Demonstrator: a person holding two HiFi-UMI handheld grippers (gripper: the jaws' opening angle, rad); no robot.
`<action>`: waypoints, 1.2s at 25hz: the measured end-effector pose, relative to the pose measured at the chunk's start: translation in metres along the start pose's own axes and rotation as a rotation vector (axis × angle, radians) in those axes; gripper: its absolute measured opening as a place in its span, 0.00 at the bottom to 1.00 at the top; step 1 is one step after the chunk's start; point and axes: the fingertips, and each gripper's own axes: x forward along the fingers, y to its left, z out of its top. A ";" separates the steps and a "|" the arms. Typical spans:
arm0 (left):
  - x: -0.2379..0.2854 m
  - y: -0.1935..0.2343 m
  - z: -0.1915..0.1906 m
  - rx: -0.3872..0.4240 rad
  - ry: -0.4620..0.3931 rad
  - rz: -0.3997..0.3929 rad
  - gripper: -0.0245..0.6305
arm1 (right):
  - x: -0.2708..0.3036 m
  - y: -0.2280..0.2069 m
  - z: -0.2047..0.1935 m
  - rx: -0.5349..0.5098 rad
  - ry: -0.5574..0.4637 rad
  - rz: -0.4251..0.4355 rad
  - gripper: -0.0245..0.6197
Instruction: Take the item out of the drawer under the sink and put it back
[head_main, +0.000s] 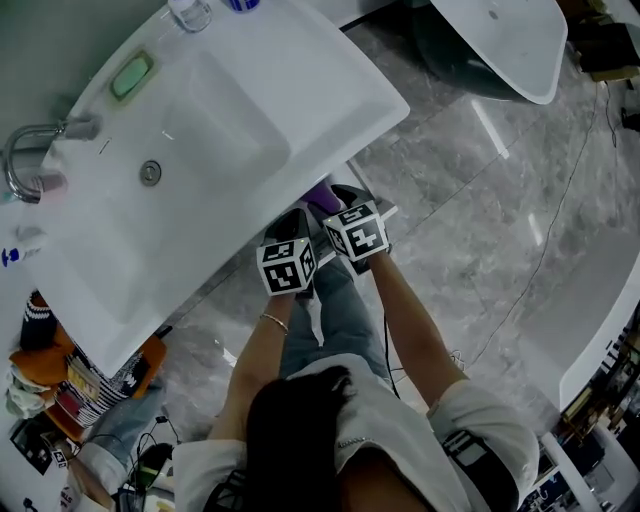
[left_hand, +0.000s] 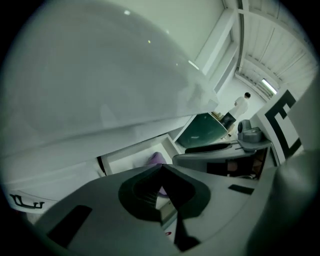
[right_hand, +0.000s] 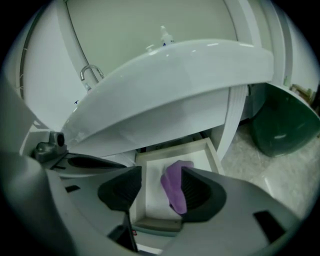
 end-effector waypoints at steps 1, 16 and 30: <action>0.004 -0.001 -0.003 0.011 0.005 0.000 0.04 | 0.006 -0.001 -0.001 -0.001 0.004 0.004 0.41; 0.056 0.033 -0.028 -0.048 0.034 0.082 0.04 | 0.075 -0.028 -0.034 0.006 0.101 0.043 0.47; 0.075 0.054 -0.046 -0.096 0.046 0.106 0.04 | 0.122 -0.034 -0.049 0.000 0.158 0.040 0.47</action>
